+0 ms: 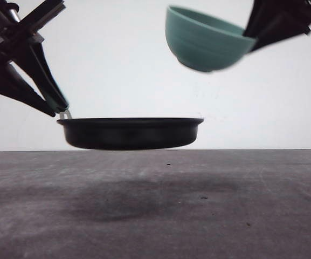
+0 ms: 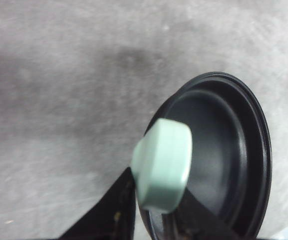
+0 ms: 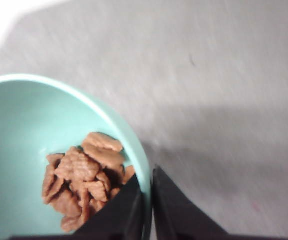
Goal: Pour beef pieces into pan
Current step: 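Lift the green bowl with the right gripper above the held pan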
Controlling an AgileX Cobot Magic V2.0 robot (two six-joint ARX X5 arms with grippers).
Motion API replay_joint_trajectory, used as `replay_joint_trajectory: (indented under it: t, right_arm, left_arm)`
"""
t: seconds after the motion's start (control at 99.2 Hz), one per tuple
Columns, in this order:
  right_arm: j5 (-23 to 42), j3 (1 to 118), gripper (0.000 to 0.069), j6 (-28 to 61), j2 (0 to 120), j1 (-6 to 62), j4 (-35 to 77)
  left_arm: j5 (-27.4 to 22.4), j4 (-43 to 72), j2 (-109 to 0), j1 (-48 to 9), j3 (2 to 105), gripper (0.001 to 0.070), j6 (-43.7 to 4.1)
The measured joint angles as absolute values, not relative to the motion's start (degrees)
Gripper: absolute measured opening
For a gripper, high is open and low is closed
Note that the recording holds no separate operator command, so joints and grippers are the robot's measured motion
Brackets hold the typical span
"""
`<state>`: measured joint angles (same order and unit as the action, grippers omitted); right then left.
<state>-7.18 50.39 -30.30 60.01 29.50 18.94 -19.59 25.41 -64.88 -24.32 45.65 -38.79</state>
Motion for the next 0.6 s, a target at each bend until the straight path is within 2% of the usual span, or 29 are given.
replay_joint_trajectory:
  t: [0.202, 0.423, 0.605]
  right_arm:
    - [0.78, 50.41, 0.0014, -29.17, 60.23, 35.44, 18.31]
    - [15.03, 50.41, 0.0014, -22.63, 61.58, 42.7, 15.9]
    - [21.17, 50.43, 0.0014, -17.21, 63.75, 46.98, 12.16]
  left_arm:
    - [-19.46, 25.26, -64.88, -25.45, 45.65, 0.0041, -39.83]
    - [-19.44, 25.26, -64.9, -25.54, 45.65, 0.0041, -39.94]
    - [-19.44, 25.26, -64.93, -25.54, 45.65, 0.0041, -39.94]
